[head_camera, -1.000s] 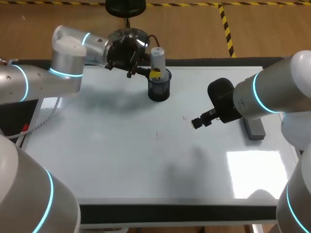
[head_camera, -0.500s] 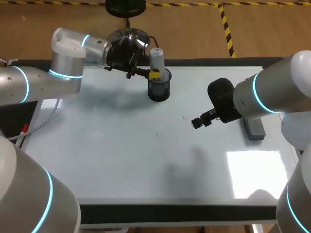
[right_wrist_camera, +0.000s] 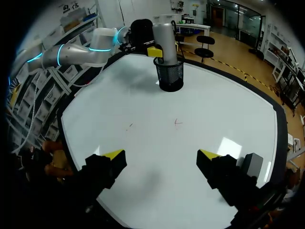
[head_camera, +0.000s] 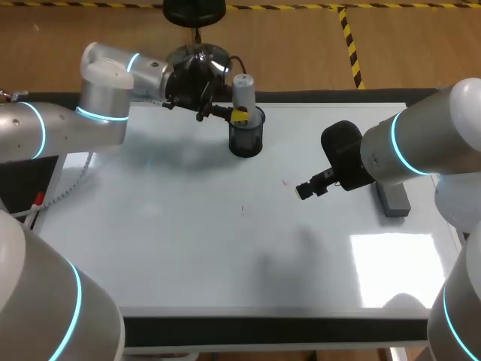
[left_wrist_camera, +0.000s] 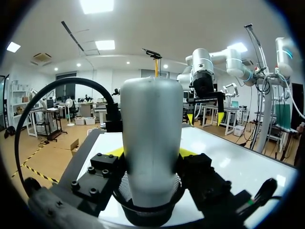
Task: Pick up the inspection probe, press it on each red-marked spot on the whiteboard one by one, put down the probe, pick up the eraser, and wipe off all the red marks.
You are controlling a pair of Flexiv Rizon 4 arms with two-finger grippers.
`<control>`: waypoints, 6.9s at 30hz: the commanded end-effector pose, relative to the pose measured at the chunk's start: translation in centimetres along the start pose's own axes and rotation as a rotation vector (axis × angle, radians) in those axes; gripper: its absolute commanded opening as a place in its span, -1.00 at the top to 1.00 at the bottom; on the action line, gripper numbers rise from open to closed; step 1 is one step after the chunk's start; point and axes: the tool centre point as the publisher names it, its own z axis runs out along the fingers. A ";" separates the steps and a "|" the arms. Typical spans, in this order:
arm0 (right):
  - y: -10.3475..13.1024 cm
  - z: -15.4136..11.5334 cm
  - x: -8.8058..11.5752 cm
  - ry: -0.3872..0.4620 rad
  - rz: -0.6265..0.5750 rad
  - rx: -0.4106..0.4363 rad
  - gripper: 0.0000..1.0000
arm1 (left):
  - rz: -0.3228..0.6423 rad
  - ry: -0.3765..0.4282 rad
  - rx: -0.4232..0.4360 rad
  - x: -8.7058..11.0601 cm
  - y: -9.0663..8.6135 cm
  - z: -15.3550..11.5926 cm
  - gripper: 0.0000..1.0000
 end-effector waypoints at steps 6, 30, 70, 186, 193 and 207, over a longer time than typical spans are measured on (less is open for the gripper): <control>0.0 -0.1 -0.1 0.003 -0.001 0.001 -1.00 | -0.005 0.011 0.007 -0.4 0.0 0.1 -0.45; 0.0 -0.1 -0.1 0.003 -0.001 0.001 -1.00 | -0.002 0.007 -0.003 -0.3 -0.7 0.0 -1.00; 0.0 -0.1 -0.1 0.003 -0.001 0.001 -1.00 | -0.013 -0.019 0.001 -0.6 -0.9 -0.4 -1.00; 0.0 -0.1 -0.1 0.003 -0.001 0.001 -1.00 | -0.176 -0.216 0.140 0.1 0.3 -5.9 -1.00; 0.0 -0.1 -0.1 0.003 -0.001 0.001 -1.00 | -0.181 -0.245 0.131 0.7 0.3 -7.0 -1.00; 0.0 -0.1 -0.1 0.003 -0.001 0.001 -1.00 | -0.168 -0.292 0.078 1.8 -1.4 -9.1 -1.00</control>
